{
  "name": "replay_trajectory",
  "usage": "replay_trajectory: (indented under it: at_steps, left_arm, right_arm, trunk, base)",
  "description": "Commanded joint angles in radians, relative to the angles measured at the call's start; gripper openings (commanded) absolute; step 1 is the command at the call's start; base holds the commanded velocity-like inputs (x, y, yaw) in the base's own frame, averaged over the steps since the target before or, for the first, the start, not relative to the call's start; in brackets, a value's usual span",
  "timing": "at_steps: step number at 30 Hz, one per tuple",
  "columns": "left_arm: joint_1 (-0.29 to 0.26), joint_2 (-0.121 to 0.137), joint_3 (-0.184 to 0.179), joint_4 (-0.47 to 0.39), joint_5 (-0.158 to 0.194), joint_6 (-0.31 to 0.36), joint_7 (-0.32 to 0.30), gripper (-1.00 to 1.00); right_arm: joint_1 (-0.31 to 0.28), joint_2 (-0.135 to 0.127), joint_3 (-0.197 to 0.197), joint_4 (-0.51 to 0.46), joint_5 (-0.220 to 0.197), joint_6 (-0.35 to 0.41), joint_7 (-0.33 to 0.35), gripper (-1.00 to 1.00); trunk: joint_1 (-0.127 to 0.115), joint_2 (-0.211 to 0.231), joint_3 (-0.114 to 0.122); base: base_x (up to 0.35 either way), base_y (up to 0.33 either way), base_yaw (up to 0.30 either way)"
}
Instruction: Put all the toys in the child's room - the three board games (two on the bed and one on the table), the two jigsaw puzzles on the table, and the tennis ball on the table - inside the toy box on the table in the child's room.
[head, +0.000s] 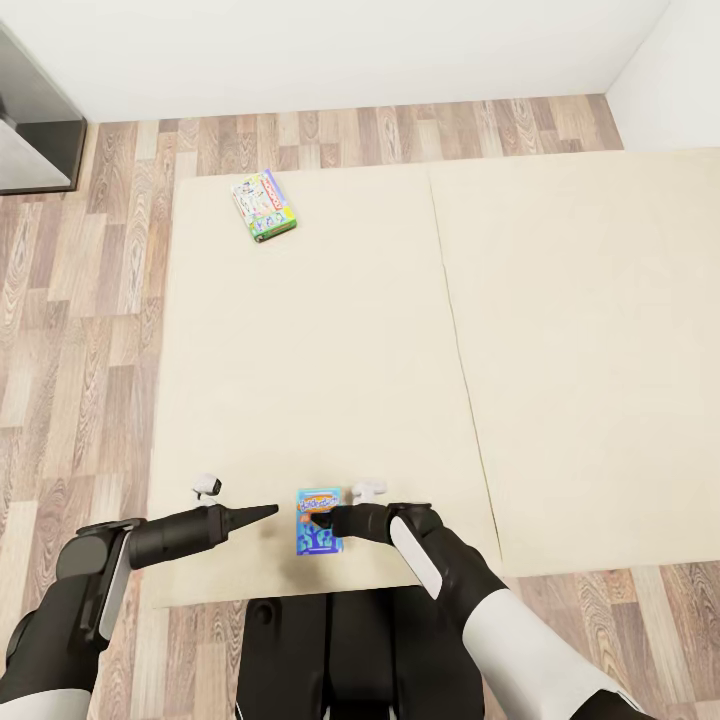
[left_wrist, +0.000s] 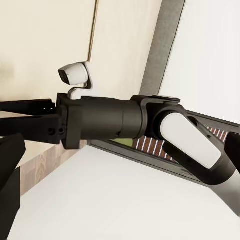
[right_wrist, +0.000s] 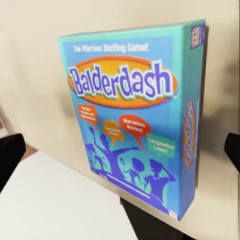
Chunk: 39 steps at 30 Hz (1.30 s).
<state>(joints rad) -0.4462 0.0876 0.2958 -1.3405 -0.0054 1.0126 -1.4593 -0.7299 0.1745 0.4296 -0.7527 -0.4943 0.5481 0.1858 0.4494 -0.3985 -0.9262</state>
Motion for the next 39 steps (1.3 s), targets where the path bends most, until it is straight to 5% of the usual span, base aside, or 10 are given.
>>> replay_trajectory:
  at_steps: [1, 39]
  left_arm:
    - [0.000, 0.000, 0.000, 0.000, -0.001, 0.011, -0.004, 1.00]
    - [0.000, 0.000, 0.000, 0.000, -0.001, 0.011, 0.014, 1.00]
  right_arm:
    - [0.000, 0.000, 0.000, -0.001, 0.000, 0.004, 0.000, 1.00]
    - [0.000, 0.000, 0.003, 0.001, 0.006, 0.003, -0.009, 1.00]
  trunk:
    - [0.001, -0.001, -0.001]
    - [0.001, -0.001, -0.001]
  base:
    - [0.000, 0.000, 0.000]
    - [0.000, 0.000, 0.000]
